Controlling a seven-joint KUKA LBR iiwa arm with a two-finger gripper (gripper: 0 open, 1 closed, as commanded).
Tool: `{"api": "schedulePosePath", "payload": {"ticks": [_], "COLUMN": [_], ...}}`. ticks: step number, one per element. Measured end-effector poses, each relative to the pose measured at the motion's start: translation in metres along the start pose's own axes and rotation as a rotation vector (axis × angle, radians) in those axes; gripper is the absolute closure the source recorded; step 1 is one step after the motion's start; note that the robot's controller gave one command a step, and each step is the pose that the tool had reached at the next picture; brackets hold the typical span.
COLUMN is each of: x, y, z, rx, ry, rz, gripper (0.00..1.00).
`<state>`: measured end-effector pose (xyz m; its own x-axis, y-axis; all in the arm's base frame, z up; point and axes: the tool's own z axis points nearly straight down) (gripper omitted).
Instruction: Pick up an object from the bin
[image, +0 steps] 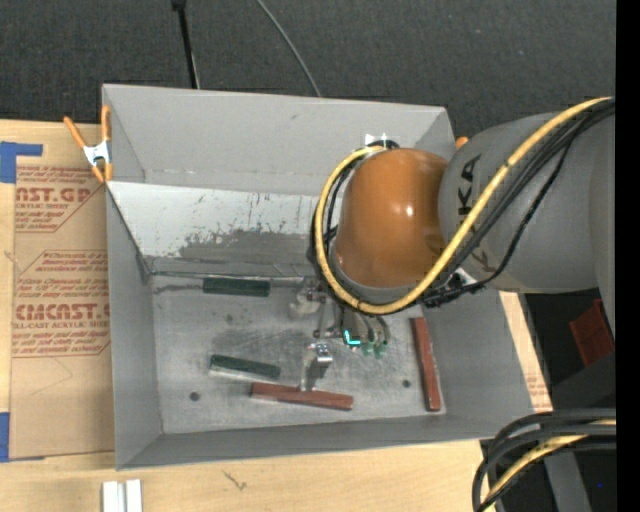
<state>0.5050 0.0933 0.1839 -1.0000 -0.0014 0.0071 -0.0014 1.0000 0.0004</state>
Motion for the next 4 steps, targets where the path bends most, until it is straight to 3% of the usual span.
{"api": "schedulePosePath", "payload": {"ticks": [1,2,3,4], "x": [-0.002,-0.006,-0.006,-0.002], "y": [0.0,0.013,0.065,0.054], "z": [-0.004,0.022,0.079,0.057], "rx": [-0.001,-0.001,-0.001,-0.001], "ry": [-0.007,-0.018,-0.006,-0.007], "rz": [0.001,0.046,0.084,0.115], "gripper": [0.0,0.0,0.0,0.0]}}
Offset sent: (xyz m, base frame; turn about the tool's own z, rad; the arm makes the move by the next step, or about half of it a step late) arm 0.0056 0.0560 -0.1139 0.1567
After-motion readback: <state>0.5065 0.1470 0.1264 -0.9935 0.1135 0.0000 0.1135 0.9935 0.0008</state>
